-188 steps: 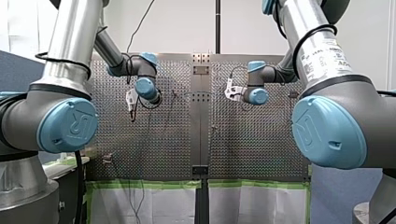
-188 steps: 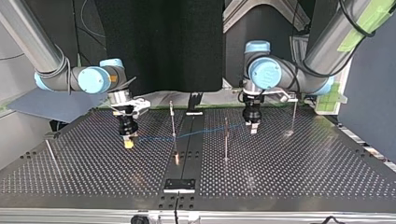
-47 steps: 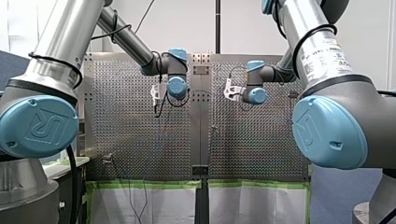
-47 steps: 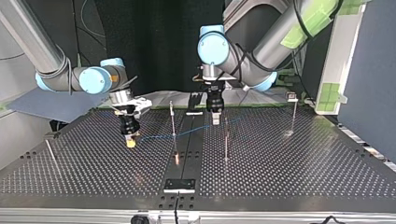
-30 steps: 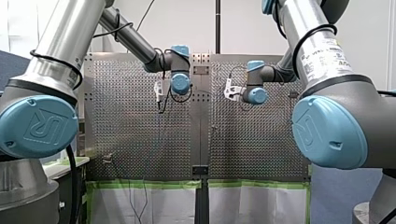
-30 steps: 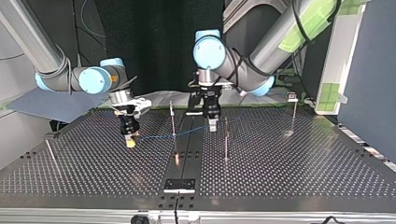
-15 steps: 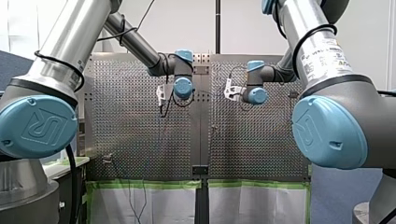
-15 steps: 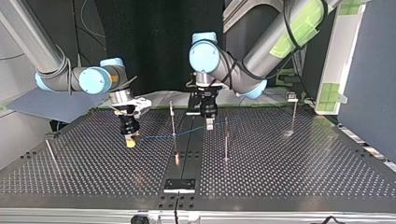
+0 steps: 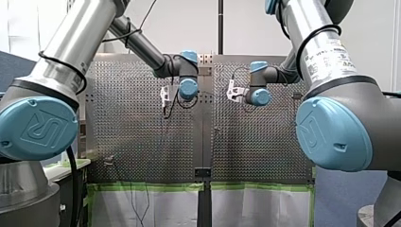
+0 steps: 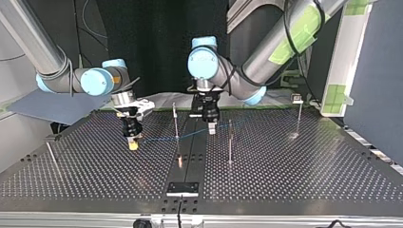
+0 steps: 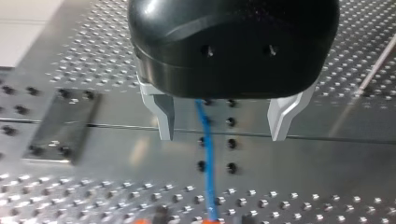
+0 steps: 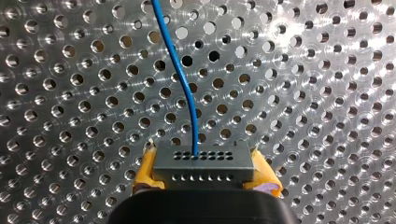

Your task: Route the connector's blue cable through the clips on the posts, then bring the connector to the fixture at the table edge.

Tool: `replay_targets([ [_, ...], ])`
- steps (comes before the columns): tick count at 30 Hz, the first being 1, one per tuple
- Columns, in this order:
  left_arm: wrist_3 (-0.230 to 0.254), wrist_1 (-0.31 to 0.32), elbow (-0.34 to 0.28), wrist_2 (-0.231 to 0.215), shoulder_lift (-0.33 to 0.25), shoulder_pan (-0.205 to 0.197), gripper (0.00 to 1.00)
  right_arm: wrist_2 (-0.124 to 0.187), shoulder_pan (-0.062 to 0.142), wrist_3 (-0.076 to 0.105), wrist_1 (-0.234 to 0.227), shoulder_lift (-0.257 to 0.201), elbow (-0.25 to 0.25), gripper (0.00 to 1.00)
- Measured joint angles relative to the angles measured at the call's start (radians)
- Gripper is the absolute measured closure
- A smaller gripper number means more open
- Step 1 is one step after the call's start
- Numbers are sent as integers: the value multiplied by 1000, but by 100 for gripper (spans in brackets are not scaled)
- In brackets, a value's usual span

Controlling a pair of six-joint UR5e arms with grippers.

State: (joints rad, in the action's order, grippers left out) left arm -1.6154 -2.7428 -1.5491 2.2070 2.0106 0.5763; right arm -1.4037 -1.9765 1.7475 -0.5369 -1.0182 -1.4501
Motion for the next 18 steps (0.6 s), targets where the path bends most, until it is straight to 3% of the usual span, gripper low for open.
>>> replay_targets([
  [9, -8, -23, 67, 20, 40, -6, 0, 0, -1, -1, 1, 0, 0, 100],
  [18, -16, -19, 76, 22, 41, -2, 0, 0, -1, -1, 3, 0, 0, 100],
])
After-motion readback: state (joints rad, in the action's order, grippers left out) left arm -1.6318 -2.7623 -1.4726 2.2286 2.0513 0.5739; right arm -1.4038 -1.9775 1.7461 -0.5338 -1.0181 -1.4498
